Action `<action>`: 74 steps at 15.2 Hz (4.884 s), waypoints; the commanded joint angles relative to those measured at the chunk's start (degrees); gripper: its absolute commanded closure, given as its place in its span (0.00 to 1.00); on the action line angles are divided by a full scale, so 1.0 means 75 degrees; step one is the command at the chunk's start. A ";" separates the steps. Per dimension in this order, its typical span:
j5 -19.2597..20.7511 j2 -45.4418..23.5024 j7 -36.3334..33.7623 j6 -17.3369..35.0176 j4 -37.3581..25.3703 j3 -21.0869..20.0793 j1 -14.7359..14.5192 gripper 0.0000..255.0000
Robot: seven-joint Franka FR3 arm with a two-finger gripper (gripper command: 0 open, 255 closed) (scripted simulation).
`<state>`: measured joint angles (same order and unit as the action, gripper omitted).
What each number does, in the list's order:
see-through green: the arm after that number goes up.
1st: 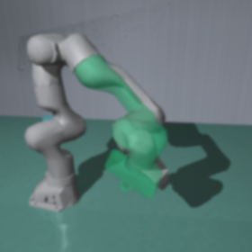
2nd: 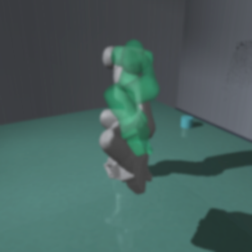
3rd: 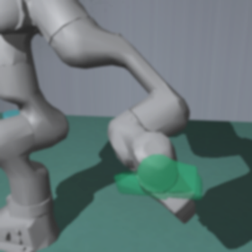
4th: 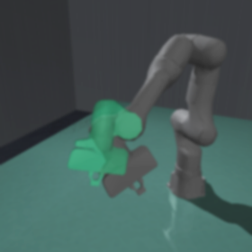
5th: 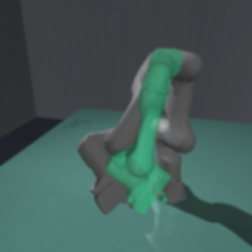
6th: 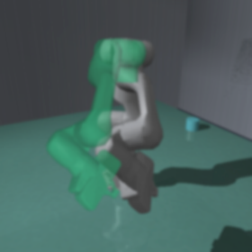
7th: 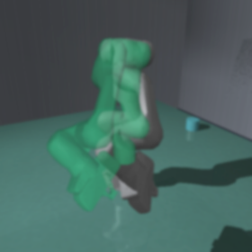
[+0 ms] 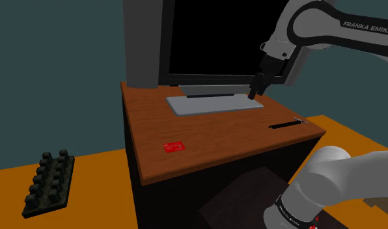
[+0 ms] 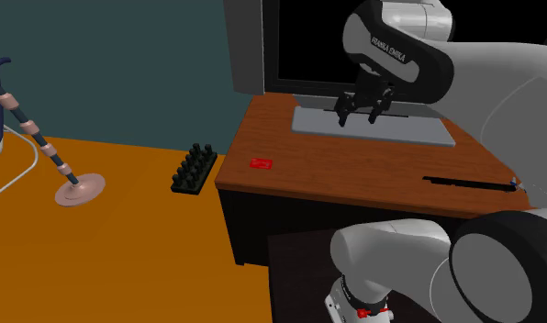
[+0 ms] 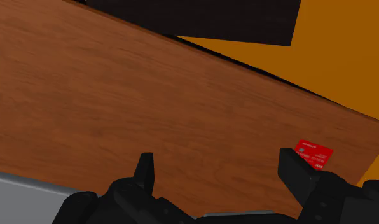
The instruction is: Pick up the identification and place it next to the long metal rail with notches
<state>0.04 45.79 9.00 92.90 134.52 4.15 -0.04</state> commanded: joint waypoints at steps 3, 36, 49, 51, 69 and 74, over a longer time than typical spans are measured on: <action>-0.0128 -0.0091 0.0438 0.0662 0.0382 0.0114 -0.0242 0.00; -0.6676 -0.5314 1.0740 0.7668 0.1018 0.2310 -0.6294 0.00; -0.7259 -0.5744 1.1146 0.7813 0.0858 0.2275 -0.6434 1.00; -0.7240 -0.5701 1.1121 0.7833 0.0897 0.2264 -0.6440 1.00; -0.5435 -0.4747 0.9403 0.7190 0.0726 0.2122 -0.6121 1.00; -0.4872 -0.4419 0.8831 0.6831 0.0563 0.2019 -0.5966 1.00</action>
<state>-37.31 12.10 76.08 144.61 138.86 19.47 -45.00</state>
